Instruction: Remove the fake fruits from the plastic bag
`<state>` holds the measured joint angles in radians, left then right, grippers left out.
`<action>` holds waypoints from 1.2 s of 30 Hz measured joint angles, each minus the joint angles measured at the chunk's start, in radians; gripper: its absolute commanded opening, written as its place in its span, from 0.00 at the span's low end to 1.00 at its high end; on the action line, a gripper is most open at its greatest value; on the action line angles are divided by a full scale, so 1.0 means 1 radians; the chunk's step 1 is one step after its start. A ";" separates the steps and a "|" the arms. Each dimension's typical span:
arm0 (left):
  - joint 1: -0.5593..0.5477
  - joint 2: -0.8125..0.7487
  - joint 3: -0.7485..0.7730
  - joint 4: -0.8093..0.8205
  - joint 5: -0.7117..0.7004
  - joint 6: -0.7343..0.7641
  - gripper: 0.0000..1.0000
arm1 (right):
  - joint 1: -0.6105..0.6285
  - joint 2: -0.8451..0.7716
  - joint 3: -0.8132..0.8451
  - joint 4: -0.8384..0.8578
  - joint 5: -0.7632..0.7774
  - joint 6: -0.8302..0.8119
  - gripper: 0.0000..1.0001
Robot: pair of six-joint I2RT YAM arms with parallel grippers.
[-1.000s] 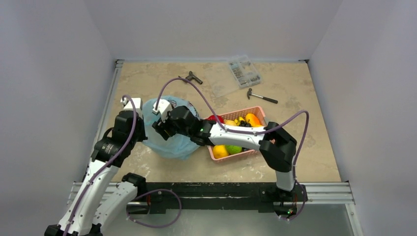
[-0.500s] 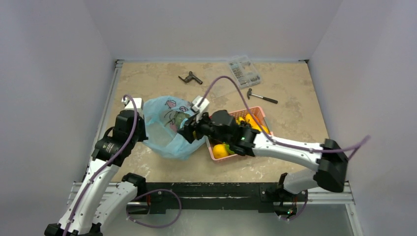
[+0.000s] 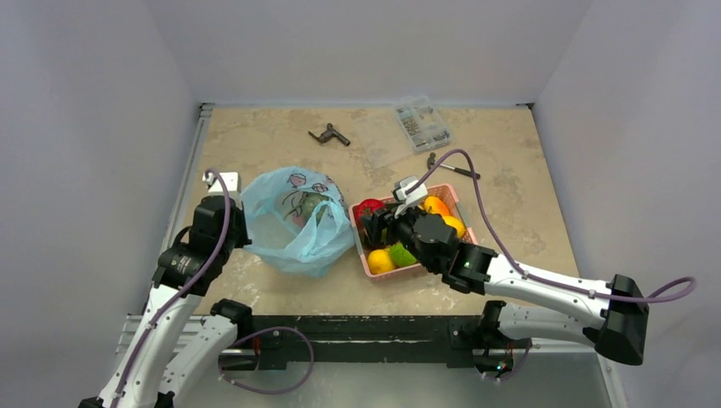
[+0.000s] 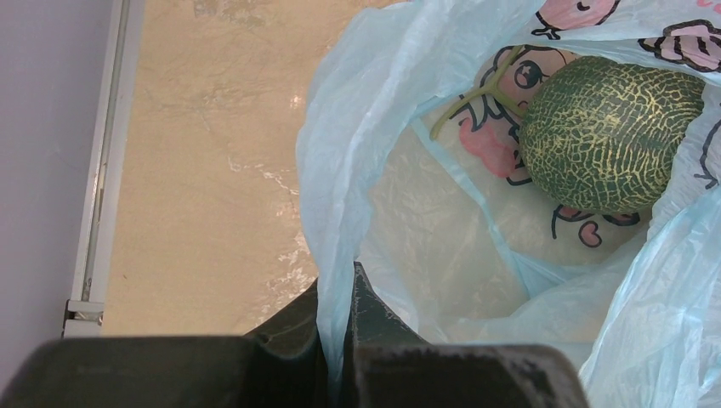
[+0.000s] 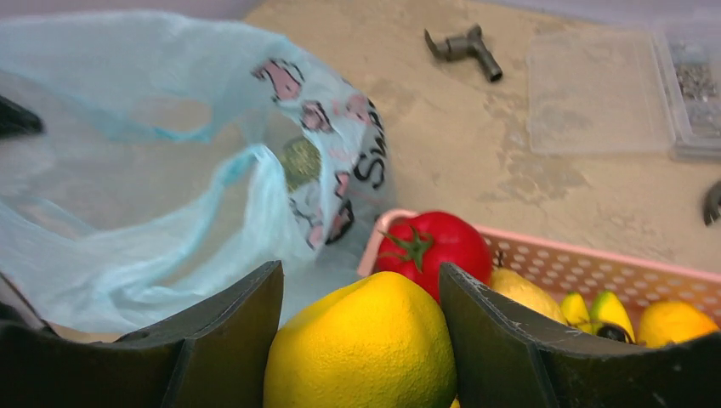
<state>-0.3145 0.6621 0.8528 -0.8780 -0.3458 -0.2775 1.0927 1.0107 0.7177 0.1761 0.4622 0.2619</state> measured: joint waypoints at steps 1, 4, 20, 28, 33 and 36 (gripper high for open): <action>0.000 -0.004 0.000 -0.003 -0.004 0.000 0.00 | 0.000 0.004 -0.014 -0.014 0.011 0.003 0.02; 0.000 0.000 0.000 -0.008 -0.006 0.000 0.00 | -0.001 0.047 -0.034 -0.064 0.026 0.015 0.10; 0.000 0.007 0.000 -0.019 -0.006 0.000 0.00 | -0.001 0.266 -0.036 -0.109 0.037 0.006 0.70; -0.002 0.009 0.000 -0.020 0.005 0.000 0.12 | -0.001 0.341 0.038 -0.150 0.092 -0.020 0.96; -0.002 0.010 0.000 -0.020 0.024 0.001 0.05 | 0.004 0.330 0.085 -0.223 0.108 -0.035 0.99; -0.002 0.020 0.000 -0.017 0.041 0.005 0.00 | 0.018 0.290 0.121 -0.259 0.124 -0.048 0.99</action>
<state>-0.3168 0.6823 0.8528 -0.8948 -0.3046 -0.2729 1.1110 1.3006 0.8391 -0.0834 0.5861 0.2134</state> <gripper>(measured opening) 0.041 0.987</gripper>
